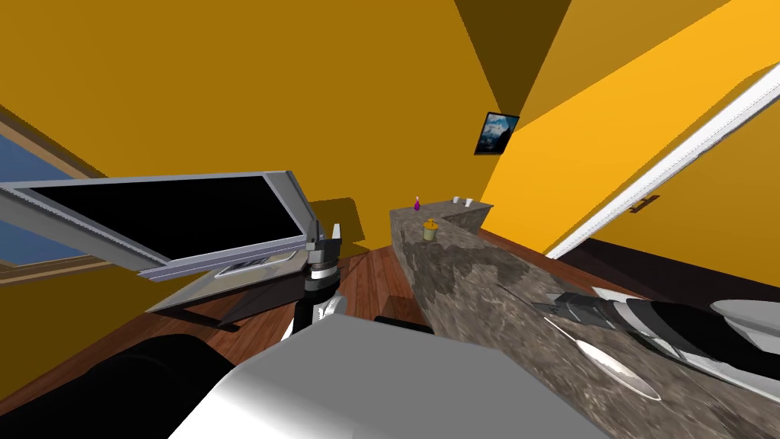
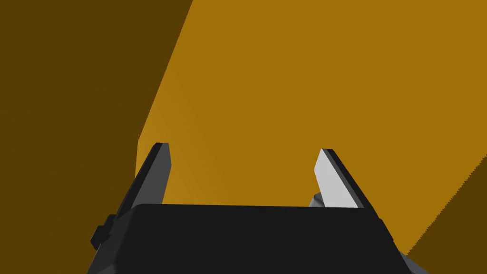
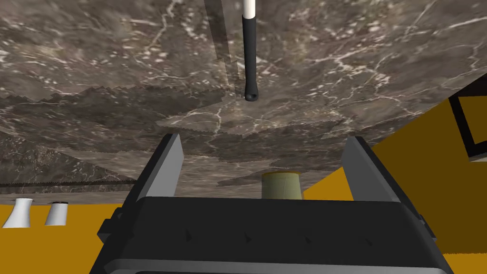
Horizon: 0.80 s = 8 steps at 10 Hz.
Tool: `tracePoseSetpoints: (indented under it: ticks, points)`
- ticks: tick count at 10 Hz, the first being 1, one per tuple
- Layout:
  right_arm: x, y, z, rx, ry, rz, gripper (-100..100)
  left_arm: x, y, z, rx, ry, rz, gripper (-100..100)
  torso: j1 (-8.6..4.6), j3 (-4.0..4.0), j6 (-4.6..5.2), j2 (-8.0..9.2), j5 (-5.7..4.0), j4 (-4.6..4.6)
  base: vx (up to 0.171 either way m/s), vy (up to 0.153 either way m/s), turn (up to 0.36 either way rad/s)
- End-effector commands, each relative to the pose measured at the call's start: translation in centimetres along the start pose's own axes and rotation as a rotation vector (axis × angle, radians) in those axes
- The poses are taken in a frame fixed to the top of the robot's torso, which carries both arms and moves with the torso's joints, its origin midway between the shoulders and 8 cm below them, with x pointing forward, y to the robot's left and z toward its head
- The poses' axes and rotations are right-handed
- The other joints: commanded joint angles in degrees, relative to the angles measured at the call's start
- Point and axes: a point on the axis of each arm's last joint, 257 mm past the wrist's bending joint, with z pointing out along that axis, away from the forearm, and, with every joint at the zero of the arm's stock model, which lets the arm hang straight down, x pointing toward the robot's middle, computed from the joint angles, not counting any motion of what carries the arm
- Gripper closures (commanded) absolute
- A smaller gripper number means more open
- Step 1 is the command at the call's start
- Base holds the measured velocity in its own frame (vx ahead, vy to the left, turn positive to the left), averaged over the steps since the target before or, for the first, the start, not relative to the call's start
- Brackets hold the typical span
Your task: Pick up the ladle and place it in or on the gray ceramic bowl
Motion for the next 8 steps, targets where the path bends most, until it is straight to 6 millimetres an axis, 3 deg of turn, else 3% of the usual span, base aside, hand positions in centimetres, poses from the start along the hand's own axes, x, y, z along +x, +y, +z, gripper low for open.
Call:
tracePoseSetpoints:
  ticks: [1, 2, 3, 6, 7, 8]
  points:
    - [2.5, 0.1, -0.4, -0.005, 0.063, 0.017, -100, 0.0, 0.0, 0.0, 0.000, 0.000, 0.000, 0, 0.00, 0.00, 0.00, 0.00, 0.00, 0.00, 0.029, -0.012, 0.130]
    - [4.4, 0.2, -0.8, -0.010, 0.105, 0.031, -100, 0.0, 0.0, 0.0, 0.000, 0.000, 0.000, 0, 0.01, 0.00, -0.02, -0.01, 0.00, 0.00, 0.052, -0.024, 0.208]
    - [4.9, 0.3, -0.7, -0.014, 0.117, 0.035, -100, 0.0, 0.0, 0.0, 0.000, 0.000, 0.000, 0, -0.04, -0.04, -0.03, -0.08, -0.01, -0.02, 0.039, -0.029, 0.076]
    - [10.6, 1.9, -0.9, -0.052, 0.228, 0.081, -100, 0.0, 0.0, 0.0, 0.000, 0.000, 0.000, 0, -0.06, 0.01, 0.00, 0.01, -0.02, 0.00, 0.027, -0.030, 0.097]
    - [9.6, 1.6, -0.6, -0.046, 0.208, 0.070, -100, 0.0, 0.0, 0.0, 0.000, 0.000, 0.000, 0, -0.08, 0.00, 0.01, 0.00, -0.03, 0.00, 0.015, -0.018, 0.017]
    - [9.8, 1.7, -0.5, -0.046, 0.211, 0.072, 0, 0.0, 0.0, 0.0, 0.000, 0.000, 0.000, 0, -0.02, 0.02, 0.01, 0.04, -0.01, 0.01, 0.000, 0.000, 0.000]
